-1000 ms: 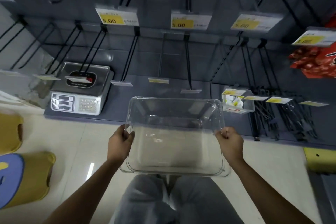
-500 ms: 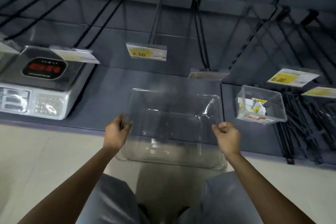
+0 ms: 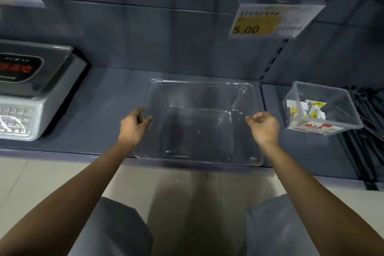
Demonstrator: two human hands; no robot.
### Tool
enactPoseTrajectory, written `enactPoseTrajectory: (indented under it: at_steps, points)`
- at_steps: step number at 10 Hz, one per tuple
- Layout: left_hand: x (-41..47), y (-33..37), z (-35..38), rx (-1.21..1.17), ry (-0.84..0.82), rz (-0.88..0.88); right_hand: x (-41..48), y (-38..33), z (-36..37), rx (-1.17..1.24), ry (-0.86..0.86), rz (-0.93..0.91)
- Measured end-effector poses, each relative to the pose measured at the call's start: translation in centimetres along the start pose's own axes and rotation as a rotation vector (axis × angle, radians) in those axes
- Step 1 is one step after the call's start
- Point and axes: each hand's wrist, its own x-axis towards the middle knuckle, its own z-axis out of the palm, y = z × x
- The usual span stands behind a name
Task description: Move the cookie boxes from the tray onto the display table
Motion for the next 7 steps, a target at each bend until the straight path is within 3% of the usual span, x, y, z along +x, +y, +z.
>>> enactPoseTrajectory:
  at_steps: [6,7]
  points:
    - [2.1,-0.4,0.5,0.015,-0.094,-0.059,0.6,-0.7,0.5,-0.051,-0.032,0.039]
    - [2.3,0.2,-0.5,0.118,-0.144,-0.106,0.4,-1.0,-0.4,-0.050,-0.076,0.093]
